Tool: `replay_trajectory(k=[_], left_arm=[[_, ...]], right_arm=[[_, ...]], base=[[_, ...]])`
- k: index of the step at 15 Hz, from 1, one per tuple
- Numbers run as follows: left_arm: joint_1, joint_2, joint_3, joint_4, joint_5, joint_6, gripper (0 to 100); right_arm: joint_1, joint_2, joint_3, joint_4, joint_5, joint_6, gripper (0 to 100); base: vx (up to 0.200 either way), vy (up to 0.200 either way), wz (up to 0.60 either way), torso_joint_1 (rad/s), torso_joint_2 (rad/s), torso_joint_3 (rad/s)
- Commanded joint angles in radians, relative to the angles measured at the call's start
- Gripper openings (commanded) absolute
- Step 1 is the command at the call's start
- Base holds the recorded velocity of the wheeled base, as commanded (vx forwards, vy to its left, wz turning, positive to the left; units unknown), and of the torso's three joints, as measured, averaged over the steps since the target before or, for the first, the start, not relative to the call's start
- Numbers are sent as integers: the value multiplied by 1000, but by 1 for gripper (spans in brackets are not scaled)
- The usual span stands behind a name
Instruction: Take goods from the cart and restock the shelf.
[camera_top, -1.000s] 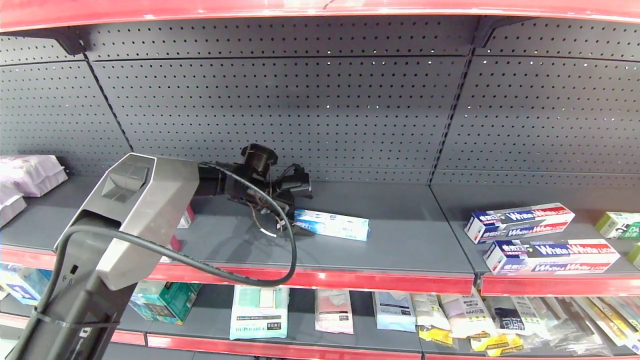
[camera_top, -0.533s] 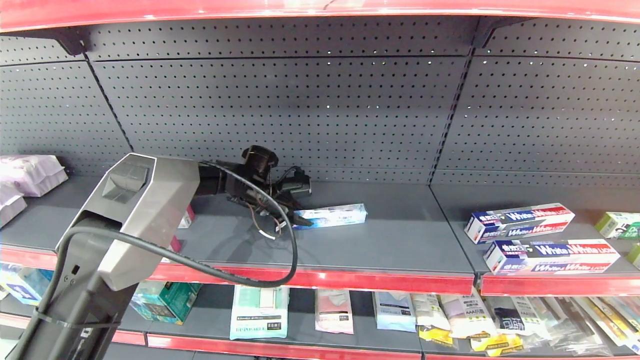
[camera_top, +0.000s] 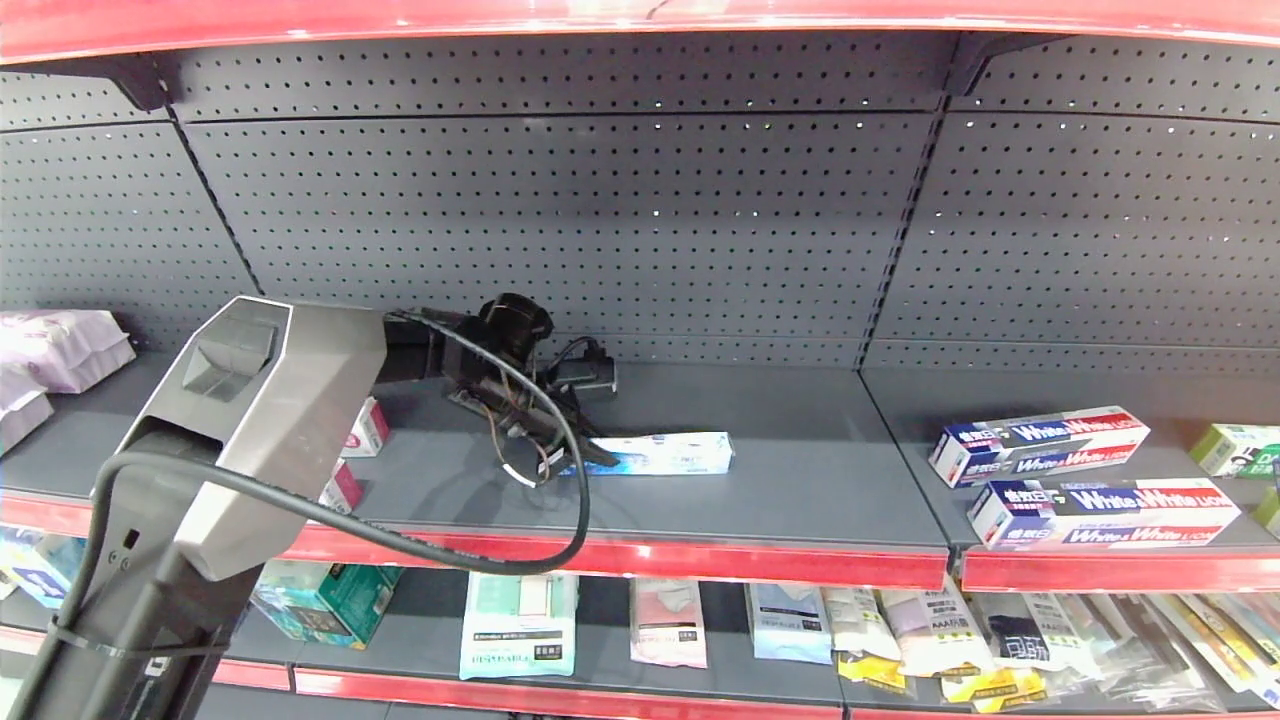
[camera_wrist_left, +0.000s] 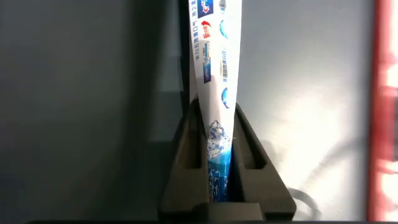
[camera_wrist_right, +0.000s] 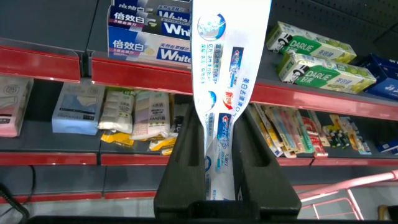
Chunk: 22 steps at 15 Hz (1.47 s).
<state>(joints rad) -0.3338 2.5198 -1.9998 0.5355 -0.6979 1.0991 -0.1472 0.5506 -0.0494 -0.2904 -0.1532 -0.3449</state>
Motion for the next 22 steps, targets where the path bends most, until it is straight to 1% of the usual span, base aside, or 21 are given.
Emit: replay_trajectory(k=[1,3,4,6,7,9,11,14,17,21,22], left_arm=[[4,-52,0,0,-15,4,0],[10,-96,39,-2,-18,5,0],[15,-150,147,-31,-18,13,0],[19,-213,326,-154,-38,13,0],[25,-237,401,-197,-43,16,0],[27,-279,498,-220,-51,25,0],[27,-303,543,-243,-52,33,0],[52,-302,556,-256,-49,36,0],[75,-271,562,-256,-49,108,0],[75,-257,564,-258,-52,117,0],[76,-257,567,-256,-54,131,0]], right_arm=[[0,-5,-3,-1,0,0,0],[0,-5,-3,-1,0,0,0],[0,-5,-6,-1,1,0,0],[0,-5,-10,1,1,0,0],[0,-5,-10,-1,1,0,0],[0,-5,-10,-1,1,0,0],[0,-5,-10,-1,1,0,0],[0,-3,-9,1,1,0,0],[0,-5,-9,1,0,0,0],[0,-5,-6,1,0,0,0],[0,-5,-4,1,0,0,0]], base=[[0,0,0,0,0,0],[0,0,0,0,0,0],[0,0,0,0,0,0],[0,0,0,0,0,0],[0,0,0,0,0,0],[0,0,0,0,0,0],[0,0,0,0,0,0],[0,0,0,0,0,0],[0,0,0,0,0,0],[0,0,0,0,0,0],[0,0,0,0,0,0]])
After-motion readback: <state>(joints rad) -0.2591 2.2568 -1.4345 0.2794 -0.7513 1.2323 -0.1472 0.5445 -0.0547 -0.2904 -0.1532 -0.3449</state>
